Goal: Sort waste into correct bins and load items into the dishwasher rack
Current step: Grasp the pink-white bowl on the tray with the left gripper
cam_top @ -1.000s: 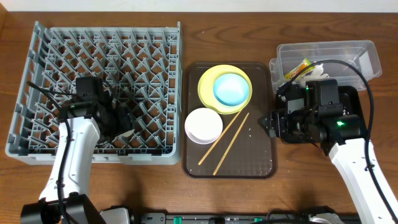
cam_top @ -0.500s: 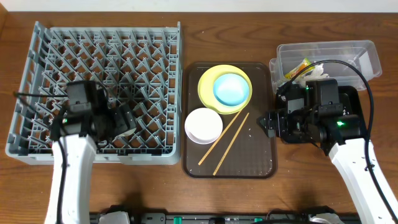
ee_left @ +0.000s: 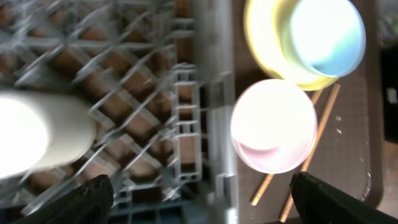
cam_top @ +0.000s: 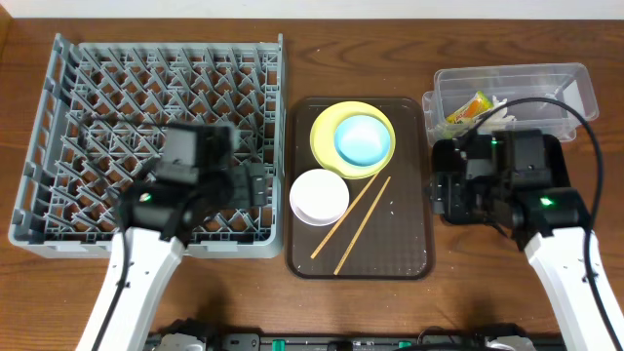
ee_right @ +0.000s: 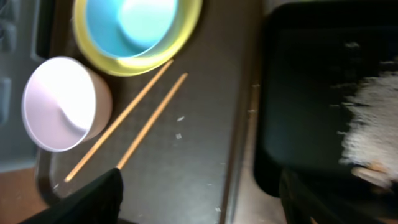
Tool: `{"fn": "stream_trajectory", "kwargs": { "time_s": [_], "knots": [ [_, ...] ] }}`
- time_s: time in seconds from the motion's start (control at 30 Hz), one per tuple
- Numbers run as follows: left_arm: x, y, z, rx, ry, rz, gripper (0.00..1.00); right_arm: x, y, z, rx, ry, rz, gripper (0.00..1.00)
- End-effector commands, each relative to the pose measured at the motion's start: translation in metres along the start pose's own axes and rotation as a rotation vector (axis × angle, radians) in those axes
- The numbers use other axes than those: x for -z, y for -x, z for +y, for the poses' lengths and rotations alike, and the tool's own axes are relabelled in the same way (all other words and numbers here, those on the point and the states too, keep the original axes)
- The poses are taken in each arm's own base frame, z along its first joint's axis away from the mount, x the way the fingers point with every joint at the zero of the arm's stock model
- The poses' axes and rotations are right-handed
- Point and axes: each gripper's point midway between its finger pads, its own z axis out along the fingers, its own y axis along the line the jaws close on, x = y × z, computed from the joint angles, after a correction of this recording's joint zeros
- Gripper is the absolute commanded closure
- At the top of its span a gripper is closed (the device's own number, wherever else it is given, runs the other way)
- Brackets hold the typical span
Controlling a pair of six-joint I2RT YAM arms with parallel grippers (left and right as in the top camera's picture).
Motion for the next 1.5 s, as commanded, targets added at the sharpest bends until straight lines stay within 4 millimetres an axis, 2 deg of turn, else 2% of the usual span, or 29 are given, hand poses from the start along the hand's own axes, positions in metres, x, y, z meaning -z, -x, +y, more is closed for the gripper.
{"fn": "stream_trajectory", "kwargs": {
  "time_s": [0.0, 0.13, 0.27, 0.4, 0.5, 0.6, 0.73, 0.8, 0.93, 1.03, 1.2, 1.23, 1.27, 1.37, 1.47],
  "knots": [
    [-0.008, 0.011, -0.025, -0.088, 0.029, 0.009, 0.06, 0.017, 0.005, -0.02, -0.062, -0.081, -0.059, 0.18],
    [-0.033, 0.005, -0.064, -0.201, 0.008, 0.082, 0.07, 0.022, 0.001, -0.03, -0.095, -0.102, -0.053, 0.18],
    [-0.063, -0.014, -0.097, -0.324, -0.008, 0.15, 0.07, 0.023, -0.003, -0.033, -0.108, -0.109, -0.04, 0.17],
    [-0.09, -0.034, -0.124, -0.437, -0.03, 0.194, 0.06, 0.022, -0.003, -0.034, -0.109, -0.112, -0.039, 0.17],
    [-0.108, -0.048, -0.135, -0.477, -0.035, 0.228, 0.06, 0.022, -0.003, -0.034, -0.109, -0.112, -0.038, 0.17],
    [-0.127, -0.058, -0.137, -0.492, -0.025, 0.263, 0.07, 0.022, -0.003, -0.034, -0.109, -0.112, -0.037, 0.17],
    [-0.146, -0.066, -0.133, -0.493, -0.005, 0.302, 0.14, 0.022, -0.003, -0.034, -0.109, -0.113, -0.037, 0.16],
    [-0.155, -0.069, -0.131, -0.493, 0.002, 0.316, 0.27, 0.022, -0.004, -0.034, -0.109, -0.113, -0.036, 0.16],
    [-0.167, -0.078, -0.126, -0.493, 0.021, 0.355, 0.44, 0.022, -0.005, -0.034, -0.11, -0.113, -0.033, 0.16],
    [-0.173, -0.085, -0.121, -0.493, 0.033, 0.381, 0.65, 0.022, -0.005, -0.034, -0.11, -0.113, -0.032, 0.16],
    [-0.174, -0.09, -0.121, -0.501, 0.036, 0.394, 0.81, 0.022, -0.005, -0.034, -0.11, -0.113, -0.033, 0.16],
    [-0.174, -0.091, -0.122, -0.504, 0.036, 0.395, 0.89, 0.022, -0.005, -0.034, -0.11, -0.113, -0.033, 0.16],
    [-0.173, -0.091, -0.122, -0.504, 0.036, 0.397, 0.92, 0.022, -0.005, -0.034, -0.11, -0.113, -0.033, 0.16],
    [-0.166, -0.09, -0.123, -0.505, 0.03, 0.394, 0.94, 0.022, -0.005, -0.034, -0.11, -0.116, -0.032, 0.16],
    [-0.15, -0.081, -0.131, -0.502, 0.001, 0.359, 0.94, 0.023, -0.004, -0.036, -0.11, -0.125, -0.034, 0.16]
  ]
}}
